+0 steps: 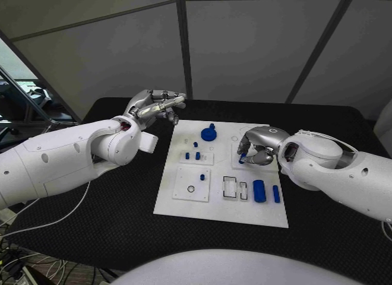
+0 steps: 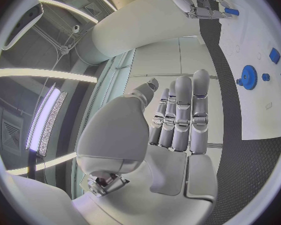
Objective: Assemble the parts on the task board
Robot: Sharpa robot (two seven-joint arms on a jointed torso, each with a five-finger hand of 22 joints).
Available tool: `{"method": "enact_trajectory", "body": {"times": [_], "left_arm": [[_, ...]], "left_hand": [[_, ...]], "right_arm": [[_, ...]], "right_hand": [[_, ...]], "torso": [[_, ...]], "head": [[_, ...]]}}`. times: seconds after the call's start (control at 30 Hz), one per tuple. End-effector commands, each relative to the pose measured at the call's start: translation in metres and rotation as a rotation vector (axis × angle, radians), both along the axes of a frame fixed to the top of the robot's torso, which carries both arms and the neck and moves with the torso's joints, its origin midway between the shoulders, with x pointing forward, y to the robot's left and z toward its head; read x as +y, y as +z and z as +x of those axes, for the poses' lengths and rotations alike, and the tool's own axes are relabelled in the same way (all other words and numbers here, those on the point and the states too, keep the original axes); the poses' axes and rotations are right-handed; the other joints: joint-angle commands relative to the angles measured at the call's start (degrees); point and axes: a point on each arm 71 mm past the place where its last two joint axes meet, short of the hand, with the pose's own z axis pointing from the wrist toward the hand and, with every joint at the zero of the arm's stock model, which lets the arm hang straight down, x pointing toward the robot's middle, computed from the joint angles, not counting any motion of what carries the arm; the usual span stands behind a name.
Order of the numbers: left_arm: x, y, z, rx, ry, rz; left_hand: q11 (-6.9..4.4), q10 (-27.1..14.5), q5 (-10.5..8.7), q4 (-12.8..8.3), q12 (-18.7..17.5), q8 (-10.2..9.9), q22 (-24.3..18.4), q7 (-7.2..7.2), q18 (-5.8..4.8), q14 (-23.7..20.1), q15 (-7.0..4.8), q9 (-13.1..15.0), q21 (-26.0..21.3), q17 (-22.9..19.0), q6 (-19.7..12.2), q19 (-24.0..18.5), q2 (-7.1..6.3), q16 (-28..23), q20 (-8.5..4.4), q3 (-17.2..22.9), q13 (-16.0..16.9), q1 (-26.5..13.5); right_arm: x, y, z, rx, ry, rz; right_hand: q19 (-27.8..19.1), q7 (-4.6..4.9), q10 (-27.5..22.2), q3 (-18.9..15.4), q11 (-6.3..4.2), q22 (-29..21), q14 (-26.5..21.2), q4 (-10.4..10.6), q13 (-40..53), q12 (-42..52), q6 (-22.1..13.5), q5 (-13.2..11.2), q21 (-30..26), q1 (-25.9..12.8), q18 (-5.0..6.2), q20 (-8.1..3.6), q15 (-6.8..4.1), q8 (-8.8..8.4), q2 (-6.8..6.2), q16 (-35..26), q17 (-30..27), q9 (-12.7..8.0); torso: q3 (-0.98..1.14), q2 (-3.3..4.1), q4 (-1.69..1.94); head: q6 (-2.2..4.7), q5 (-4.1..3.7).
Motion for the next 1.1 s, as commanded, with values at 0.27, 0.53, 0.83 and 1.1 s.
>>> {"method": "enact_trajectory", "body": {"times": [0.27,0.53,0.83,1.1], "left_arm": [[-0.006,0.001,0.001,-0.005,-0.016,-0.013],[-0.004,0.001,0.001,-0.005,-0.011,-0.011],[-0.003,0.001,0.001,-0.005,-0.008,-0.009],[-0.003,0.001,0.001,-0.006,-0.007,-0.009]], "left_hand": [[0.11,-0.5,0.11,0.0,0.4,-0.1,-0.2,0.07,-0.44,-0.2,0.04,0.0,-0.3,-0.1,-0.3,-0.2,0.28,0.2,0.11,-0.3,0.1,0.7],[0.11,-0.5,0.11,0.0,0.4,-0.1,-0.2,0.07,-0.44,-0.2,0.04,0.0,-0.3,-0.1,-0.3,-0.2,0.28,0.2,0.11,-0.3,0.1,0.7],[0.11,-0.5,0.11,0.0,0.4,-0.1,-0.2,0.07,-0.44,-0.2,0.04,0.0,-0.3,-0.1,-0.3,-0.2,0.28,0.2,0.11,-0.3,0.1,0.7],[0.12,-0.5,0.11,0.1,0.5,-0.1,-0.2,0.08,-0.44,-0.2,0.05,0.0,-0.3,-0.1,-0.4,-0.2,0.41,0.3,0.12,-0.3,0.1,0.7]], "right_arm": [[0.001,-0.002,0.000,0.019,0.003,-0.034],[0.002,-0.004,0.000,0.046,0.013,-0.044],[0.002,-0.001,0.002,0.002,-0.001,-0.017],[0.003,0.012,-0.001,-0.117,0.002,0.089]], "right_hand": [[0.8,0.06,1.4,1.0,0.02,1.1,0.7,0.1,0.0,-0.8,0.8,-0.4,1.0,0.2,-0.65,-0.10,-0.45,-0.07,-0.08,0.6,0.3,-0.1],[0.9,-0.02,1.7,1.6,-0.03,1.4,0.7,0.0,0.0,-1.2,1.0,-0.6,1.2,0.4,-0.70,-0.14,-0.49,-0.17,-0.19,0.6,0.4,-0.1],[1.3,-0.36,3.7,4.0,-0.37,2.7,0.8,-1.2,0.1,-1.8,2.5,-2.3,2.3,2.0,-0.94,-0.38,-0.84,-0.04,0.61,1.2,1.0,-0.1],[2.0,-0.47,5.2,6.7,-0.63,4.7,0.9,-2.2,0.3,-2.4,3.5,-2.9,3.9,2.7,-1.35,-0.61,-0.99,-0.03,1.19,1.7,1.5,0.0]], "torso": [[-0.03,0.01,-0.05],[-0.04,-0.02,0.07],[-0.02,-0.03,-0.03],[0.01,-0.04,-0.01]], "head": [[-0.10,-0.28],[-0.20,-0.29],[-0.29,-0.14],[-0.23,-0.18]]}}
